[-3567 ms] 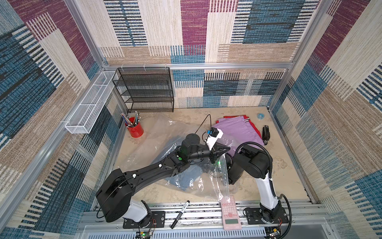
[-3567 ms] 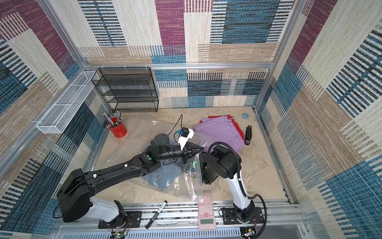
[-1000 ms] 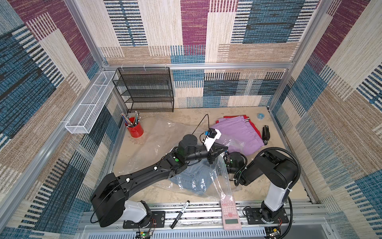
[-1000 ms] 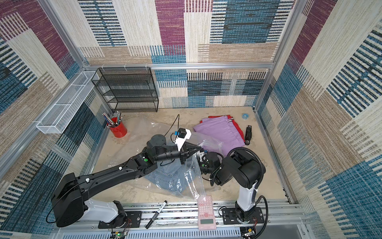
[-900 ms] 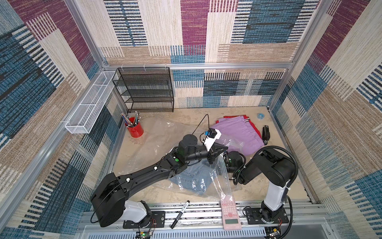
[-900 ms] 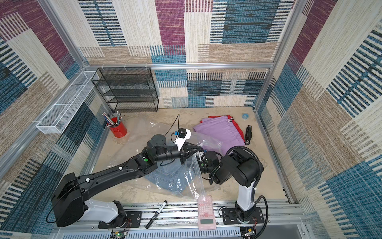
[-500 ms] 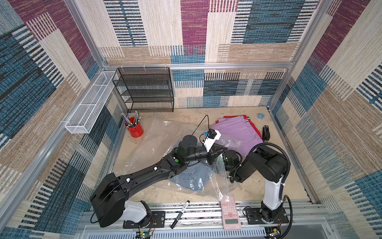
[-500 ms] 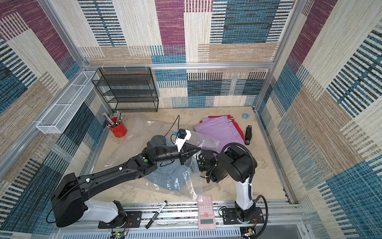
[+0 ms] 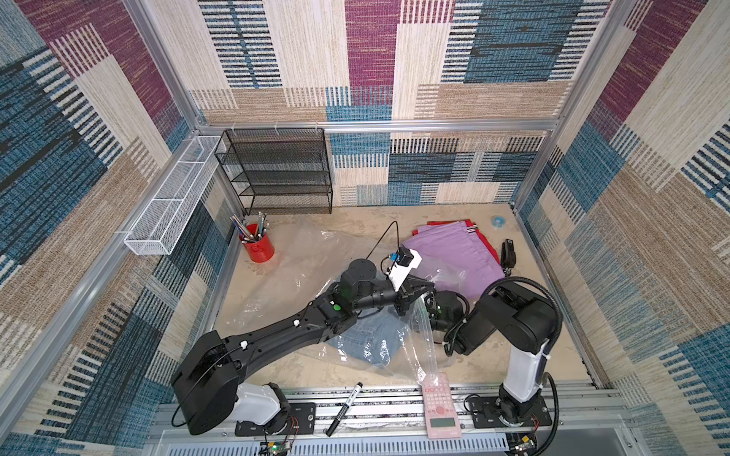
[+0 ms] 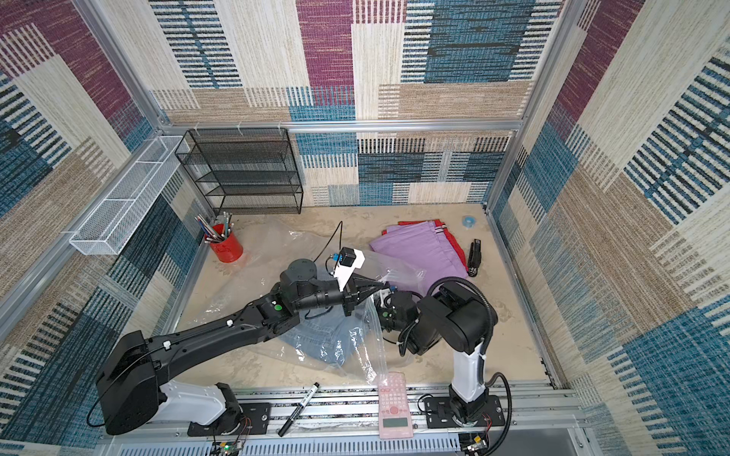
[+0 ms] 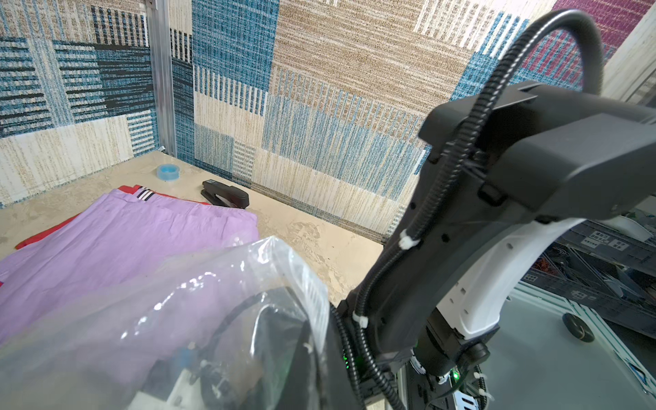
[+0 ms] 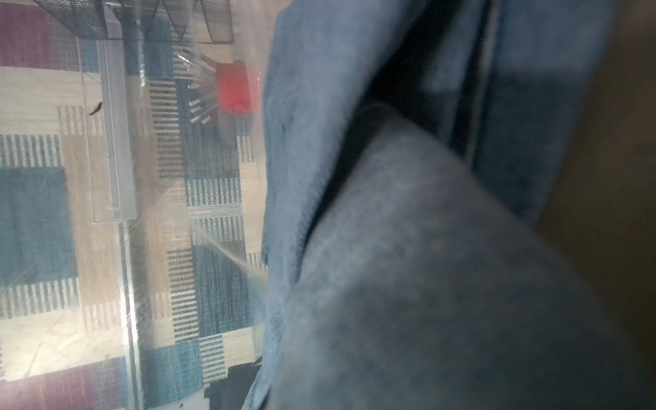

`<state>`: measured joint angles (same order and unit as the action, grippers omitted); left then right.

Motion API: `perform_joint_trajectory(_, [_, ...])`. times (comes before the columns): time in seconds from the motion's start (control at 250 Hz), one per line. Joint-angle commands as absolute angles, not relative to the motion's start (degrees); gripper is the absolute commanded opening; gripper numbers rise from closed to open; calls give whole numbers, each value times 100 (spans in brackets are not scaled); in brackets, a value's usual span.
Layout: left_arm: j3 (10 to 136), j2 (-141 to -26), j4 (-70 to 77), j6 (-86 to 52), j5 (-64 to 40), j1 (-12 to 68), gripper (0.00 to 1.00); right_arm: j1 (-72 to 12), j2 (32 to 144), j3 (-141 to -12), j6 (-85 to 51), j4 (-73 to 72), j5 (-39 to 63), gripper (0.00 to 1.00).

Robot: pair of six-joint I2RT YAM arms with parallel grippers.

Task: Take the trousers out of the vacuum bag
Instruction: Take out the trousers from the vacuum bag.

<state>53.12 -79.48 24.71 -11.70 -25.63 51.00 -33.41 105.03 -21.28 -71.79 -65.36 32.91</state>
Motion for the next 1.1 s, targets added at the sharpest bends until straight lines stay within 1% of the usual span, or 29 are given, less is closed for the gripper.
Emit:
perform_joint_trajectory(0.0, [5259, -7902, 2638, -1138, -2459, 5091, 0, -3347, 9866, -2015, -6758, -6366, 3314, 6])
perform_joint_trajectory(0.184, [5238, -7866, 2632, -1107, -2367, 5067, 0, -3298, 8203, -1992, -5952, -4482, 3081, 5])
perform_joint_trajectory(0.448, [5256, -7874, 2762, -1156, -2284, 5005, 0, -2966, 5884, -1490, -5621, -2383, 2817, 3])
perform_joint_trajectory(0.604, [5261, -7893, 2800, -1190, -2262, 4963, 0, -2910, 4246, -1457, -5486, -943, 2390, 2])
perform_joint_trajectory(0.752, [5205, -7896, 2887, -1254, -2237, 4914, 0, -2883, 2835, -1832, -5307, 569, 1761, 0])
perform_joint_trajectory(0.888, [5174, -7893, 2929, -1285, -2288, 4842, 0, -2883, 2200, -2281, -5125, 1498, 1277, 0])
perform_joint_trajectory(1.096, [5074, -7831, 2930, -1313, -2271, 4753, 0, -2882, 1904, -2809, -5030, 2167, 728, 0])
